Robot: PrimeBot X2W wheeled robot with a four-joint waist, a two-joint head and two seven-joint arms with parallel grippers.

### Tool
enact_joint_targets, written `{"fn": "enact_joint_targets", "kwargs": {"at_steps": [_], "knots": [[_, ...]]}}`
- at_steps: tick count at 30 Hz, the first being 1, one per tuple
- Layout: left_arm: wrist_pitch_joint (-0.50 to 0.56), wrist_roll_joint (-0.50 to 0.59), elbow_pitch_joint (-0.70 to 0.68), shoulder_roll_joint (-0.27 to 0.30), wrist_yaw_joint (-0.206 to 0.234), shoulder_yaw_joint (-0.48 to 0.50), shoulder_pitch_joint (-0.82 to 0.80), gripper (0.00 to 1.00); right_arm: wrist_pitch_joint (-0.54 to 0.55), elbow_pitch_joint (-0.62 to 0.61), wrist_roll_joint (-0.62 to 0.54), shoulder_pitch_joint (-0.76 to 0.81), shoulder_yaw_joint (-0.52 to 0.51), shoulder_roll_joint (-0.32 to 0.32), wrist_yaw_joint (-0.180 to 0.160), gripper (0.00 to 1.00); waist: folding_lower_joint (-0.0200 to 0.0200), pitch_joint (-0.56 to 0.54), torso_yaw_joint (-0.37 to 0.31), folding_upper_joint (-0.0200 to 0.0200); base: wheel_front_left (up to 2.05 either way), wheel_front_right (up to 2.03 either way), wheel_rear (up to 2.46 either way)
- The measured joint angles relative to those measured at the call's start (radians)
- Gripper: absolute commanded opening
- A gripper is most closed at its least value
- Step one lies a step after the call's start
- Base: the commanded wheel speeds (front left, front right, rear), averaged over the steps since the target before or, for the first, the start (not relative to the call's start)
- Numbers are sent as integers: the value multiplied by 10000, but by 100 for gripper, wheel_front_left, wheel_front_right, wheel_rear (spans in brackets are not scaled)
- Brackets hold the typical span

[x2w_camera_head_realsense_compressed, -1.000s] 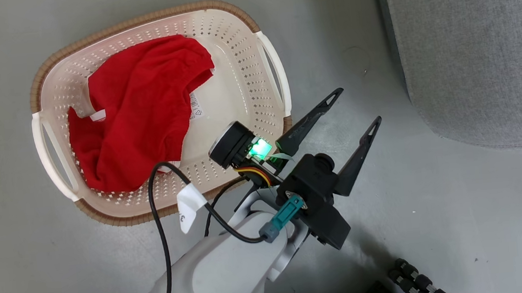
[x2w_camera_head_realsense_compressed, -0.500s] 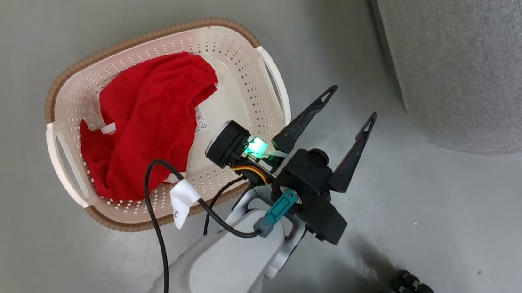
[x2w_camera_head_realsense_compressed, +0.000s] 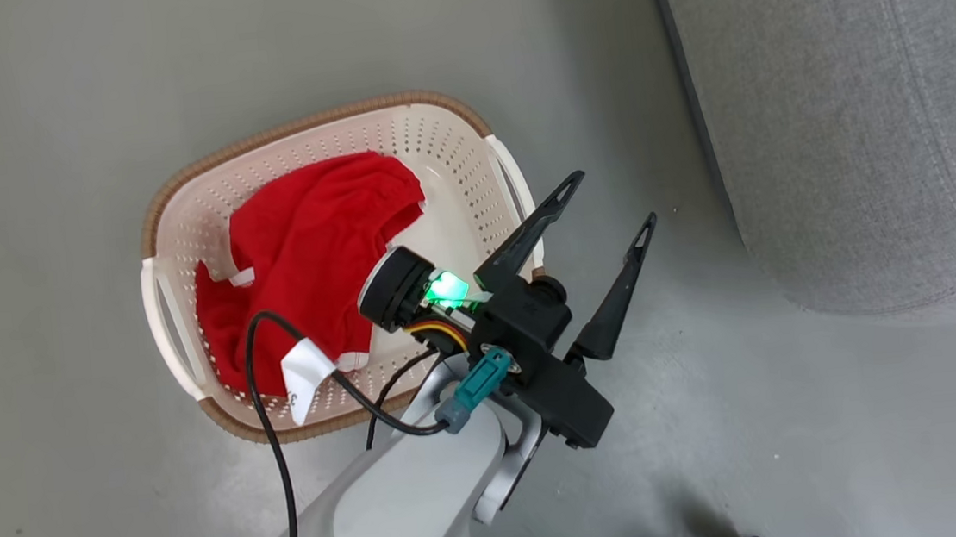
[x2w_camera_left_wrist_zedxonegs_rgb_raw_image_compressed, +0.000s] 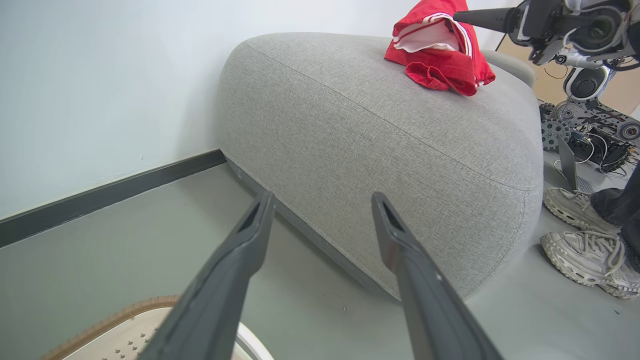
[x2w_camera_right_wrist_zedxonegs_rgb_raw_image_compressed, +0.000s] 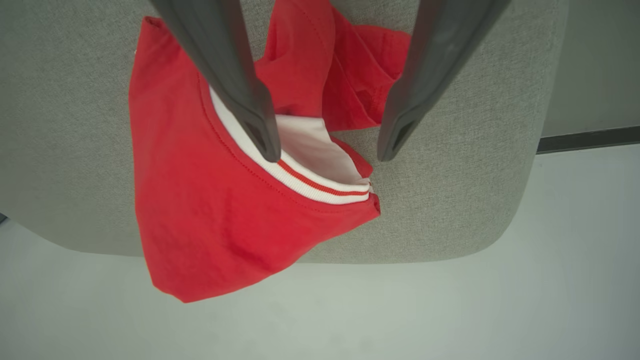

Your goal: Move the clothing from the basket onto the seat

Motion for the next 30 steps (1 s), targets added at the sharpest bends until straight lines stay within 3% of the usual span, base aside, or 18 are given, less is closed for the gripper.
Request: {"fn": "enact_joint_targets", "kwargs": {"at_steps": [8,30], "knots": [[0,-180,224,-25,0,550,674,100,0,-1057,194,872,255,117,0,100,-1,-882,196,-1,0,0,0],[2,-140,980,-104,0,3129,3336,100,2,-3799,583,4328,288,1244,0,100,-1,-3698,1255,-1,0,0,0]]}}
